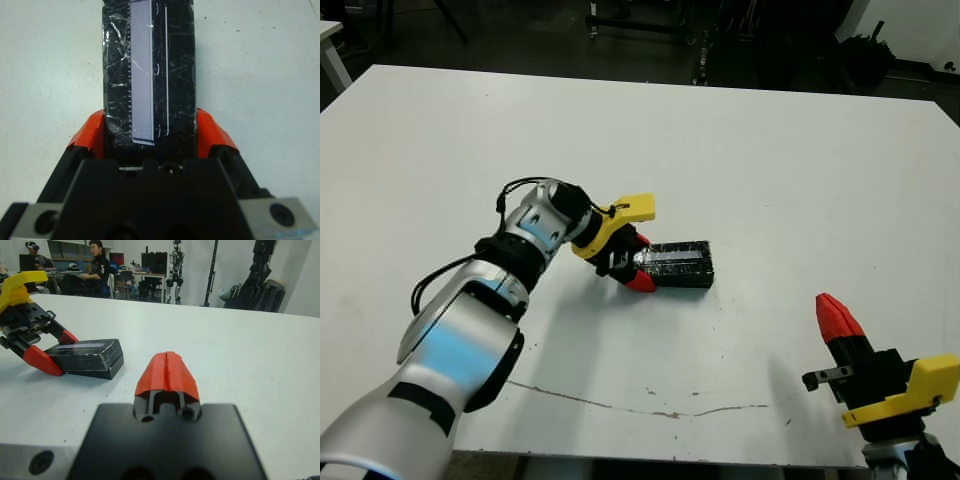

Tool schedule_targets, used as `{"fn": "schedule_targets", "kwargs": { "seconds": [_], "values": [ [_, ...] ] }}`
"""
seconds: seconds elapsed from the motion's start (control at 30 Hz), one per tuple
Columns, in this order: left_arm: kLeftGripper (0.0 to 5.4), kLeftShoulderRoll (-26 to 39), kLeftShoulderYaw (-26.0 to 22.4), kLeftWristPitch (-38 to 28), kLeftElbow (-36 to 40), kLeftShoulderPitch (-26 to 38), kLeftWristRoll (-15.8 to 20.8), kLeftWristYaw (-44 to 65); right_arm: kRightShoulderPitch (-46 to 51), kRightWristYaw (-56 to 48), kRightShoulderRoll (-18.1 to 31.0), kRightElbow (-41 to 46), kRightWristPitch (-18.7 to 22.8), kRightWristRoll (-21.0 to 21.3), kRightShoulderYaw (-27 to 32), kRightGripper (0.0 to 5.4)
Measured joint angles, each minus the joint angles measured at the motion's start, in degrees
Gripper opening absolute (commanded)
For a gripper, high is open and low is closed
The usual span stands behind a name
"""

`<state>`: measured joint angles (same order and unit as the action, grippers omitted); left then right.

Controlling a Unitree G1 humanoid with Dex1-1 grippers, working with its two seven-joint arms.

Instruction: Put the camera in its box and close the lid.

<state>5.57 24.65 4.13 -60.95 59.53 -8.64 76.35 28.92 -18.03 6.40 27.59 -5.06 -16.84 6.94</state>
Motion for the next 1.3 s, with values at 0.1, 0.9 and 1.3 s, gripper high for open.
{"fn": "schedule_targets", "kwargs": {
  "seconds": [0.1,0.9,1.3],
  "values": [
    [3.18,-0.5,0.0,-0.4,-0.8,0.6,-0.5,0.2,0.1,0.1,0.0,0.0,-0.1,0.1,-0.2,0.0],
    [3.8,-2.7,2.1,-0.3,-2.4,3.6,-4.9,0.4,0.2,0.8,-0.1,-0.5,-0.7,0.0,-0.5,0.0],
    [5.39,-4.2,4.9,-11.9,-0.7,3.3,-6.5,-3.5,0.1,1.0,-0.1,0.1,0.3,-0.2,-0.5,0.0]
  ]
}}
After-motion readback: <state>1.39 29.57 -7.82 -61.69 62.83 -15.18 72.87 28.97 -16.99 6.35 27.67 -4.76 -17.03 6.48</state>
